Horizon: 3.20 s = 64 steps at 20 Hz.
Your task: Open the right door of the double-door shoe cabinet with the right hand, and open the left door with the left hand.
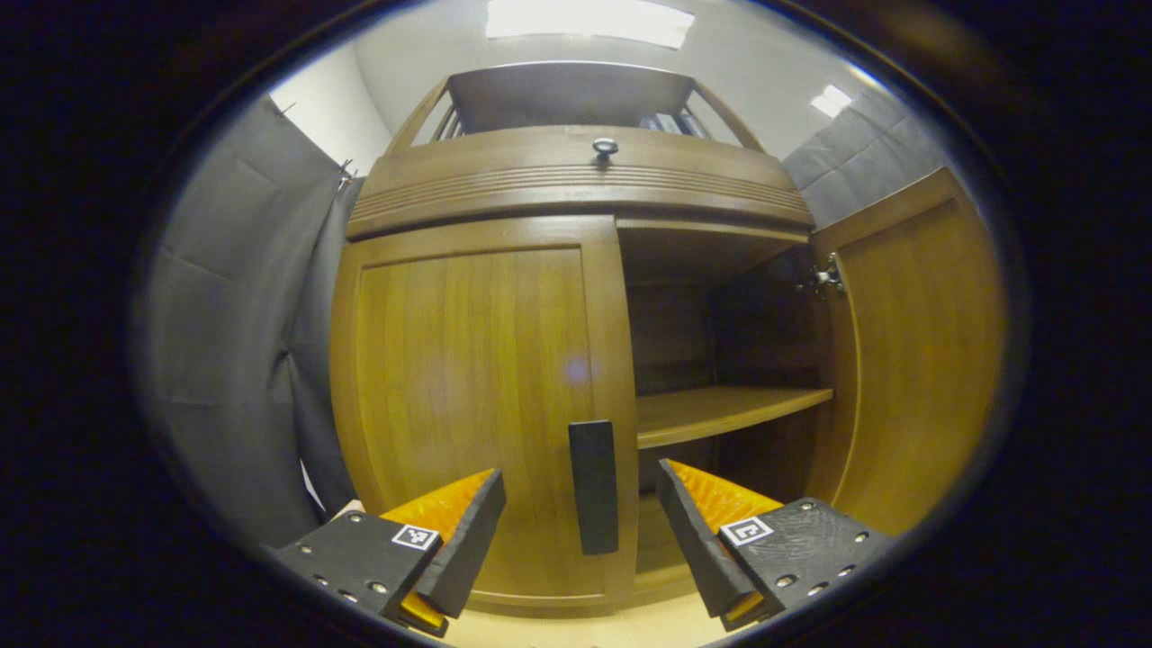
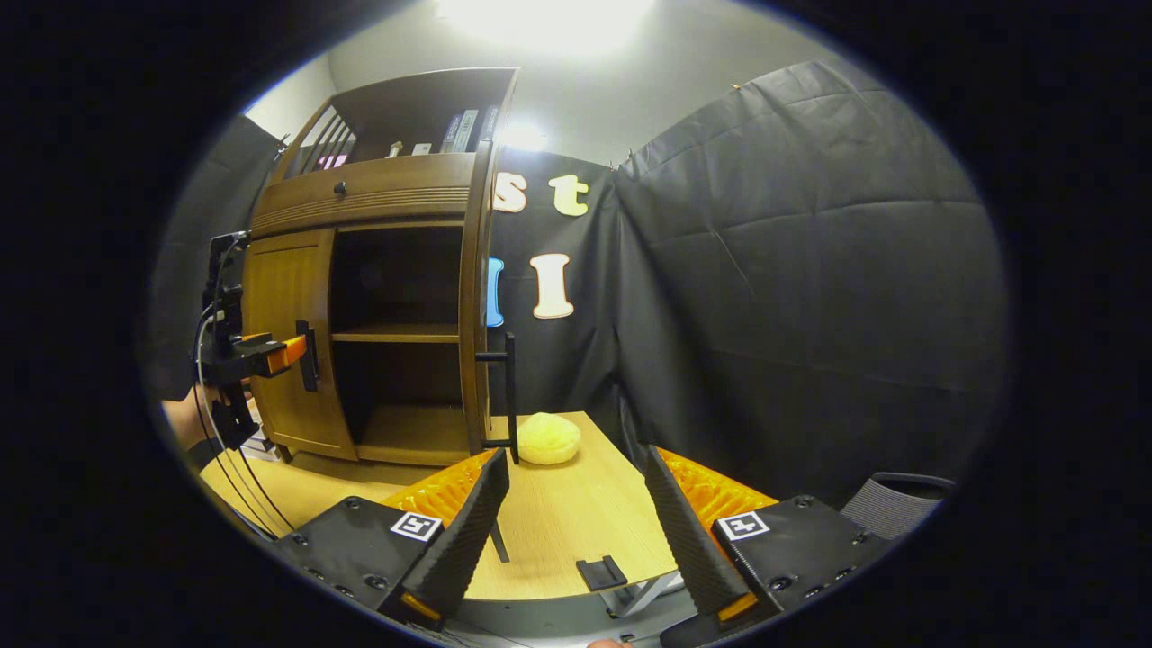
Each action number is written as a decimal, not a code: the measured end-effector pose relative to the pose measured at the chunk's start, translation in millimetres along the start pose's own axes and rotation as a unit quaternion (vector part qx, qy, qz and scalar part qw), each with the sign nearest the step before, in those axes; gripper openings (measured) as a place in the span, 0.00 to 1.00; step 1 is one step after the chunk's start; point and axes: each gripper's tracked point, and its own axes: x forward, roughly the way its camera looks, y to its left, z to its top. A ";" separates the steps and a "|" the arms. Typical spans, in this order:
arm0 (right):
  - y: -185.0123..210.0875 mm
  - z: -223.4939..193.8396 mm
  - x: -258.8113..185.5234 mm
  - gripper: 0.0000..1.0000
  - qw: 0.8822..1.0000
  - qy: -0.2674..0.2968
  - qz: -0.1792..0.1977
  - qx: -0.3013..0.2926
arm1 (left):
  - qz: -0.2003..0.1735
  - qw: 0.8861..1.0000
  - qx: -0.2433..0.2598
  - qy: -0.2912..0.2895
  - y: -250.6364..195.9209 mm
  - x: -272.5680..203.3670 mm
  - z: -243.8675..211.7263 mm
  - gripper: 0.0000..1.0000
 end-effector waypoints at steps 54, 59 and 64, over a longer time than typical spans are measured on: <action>190.6 34.2 23.8 0.95 0.980 -0.038 0.195 -0.001 | 0.011 0.995 -0.059 0.080 112.4 -166.0 -29.2 0.22; 220.5 34.8 22.5 0.95 0.975 -0.040 0.219 -0.006 | 0.023 0.994 -0.060 0.094 143.1 -180.5 -37.6 0.19; 245.8 35.6 21.9 0.95 0.971 -0.040 0.235 -0.009 | 0.048 0.993 -0.051 0.093 181.9 -193.8 -44.2 0.16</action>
